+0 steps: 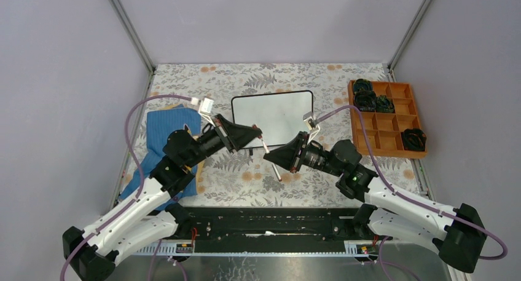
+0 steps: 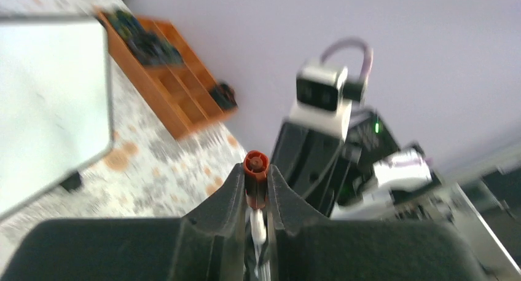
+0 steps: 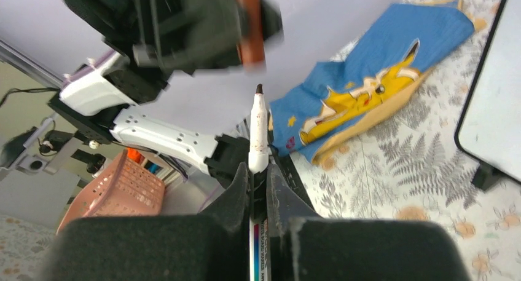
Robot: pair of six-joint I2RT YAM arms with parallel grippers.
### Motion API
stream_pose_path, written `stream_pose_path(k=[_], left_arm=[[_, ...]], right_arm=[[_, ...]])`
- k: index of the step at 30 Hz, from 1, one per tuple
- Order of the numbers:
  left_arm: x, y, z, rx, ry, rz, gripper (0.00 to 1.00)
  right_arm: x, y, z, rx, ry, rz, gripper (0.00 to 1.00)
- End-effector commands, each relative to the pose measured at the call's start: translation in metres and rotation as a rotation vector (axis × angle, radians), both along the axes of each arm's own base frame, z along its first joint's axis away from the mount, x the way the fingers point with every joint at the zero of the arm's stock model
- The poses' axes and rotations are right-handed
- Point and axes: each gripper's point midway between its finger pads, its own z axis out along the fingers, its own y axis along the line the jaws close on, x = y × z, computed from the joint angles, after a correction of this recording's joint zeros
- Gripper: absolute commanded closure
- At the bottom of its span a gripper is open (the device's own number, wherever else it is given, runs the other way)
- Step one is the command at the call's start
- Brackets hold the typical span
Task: Write a sentence on the whiteboard
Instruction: Open the pen cap at the center of the board, then place the pen cap at the center of the board.
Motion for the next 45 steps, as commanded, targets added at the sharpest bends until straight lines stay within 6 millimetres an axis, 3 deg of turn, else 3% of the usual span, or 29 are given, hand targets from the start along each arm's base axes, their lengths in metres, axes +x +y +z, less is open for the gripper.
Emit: stream_pose_path(k=[1, 9, 13, 15, 20, 24, 28, 35, 45], left_arm=[[0.025, 0.033, 0.053, -0.129, -0.137, 0.223, 1.0], [0.031, 0.038, 0.049, -0.097, -0.136, 0.267, 1.0], [0.046, 0.06, 0.032, 0.044, -0.116, 0.411, 1.0], [0.057, 0.081, 0.013, 0.161, -0.077, 0.532, 1.0], [0.067, 0.131, -0.061, 0.491, 0.104, 0.747, 1.0], [0.071, 0.147, -0.122, 0.667, 0.294, 0.834, 1.0], [0.075, 0.139, -0.172, 0.837, 0.408, 0.784, 0.99], [0.086, 0.147, -0.221, 0.981, 0.521, 0.797, 0.99], [0.089, 0.152, -0.279, 1.028, 0.703, 0.728, 0.97]], right_arm=[[-0.014, -0.003, -0.014, -0.036, 0.016, 0.046, 1.0], [-0.012, -0.006, -0.014, -0.044, 0.013, 0.027, 1.0], [-0.002, -0.018, -0.013, -0.095, -0.009, -0.062, 1.0], [0.009, -0.031, -0.018, -0.155, -0.02, -0.153, 1.0], [0.039, -0.075, -0.038, -0.309, -0.002, -0.429, 1.0], [0.046, -0.095, -0.053, -0.36, 0.031, -0.527, 1.0], [0.044, -0.098, -0.058, -0.359, 0.046, -0.528, 1.0], [0.041, -0.104, -0.059, -0.379, 0.037, -0.531, 1.0], [0.039, -0.109, -0.064, -0.408, 0.021, -0.531, 1.0]])
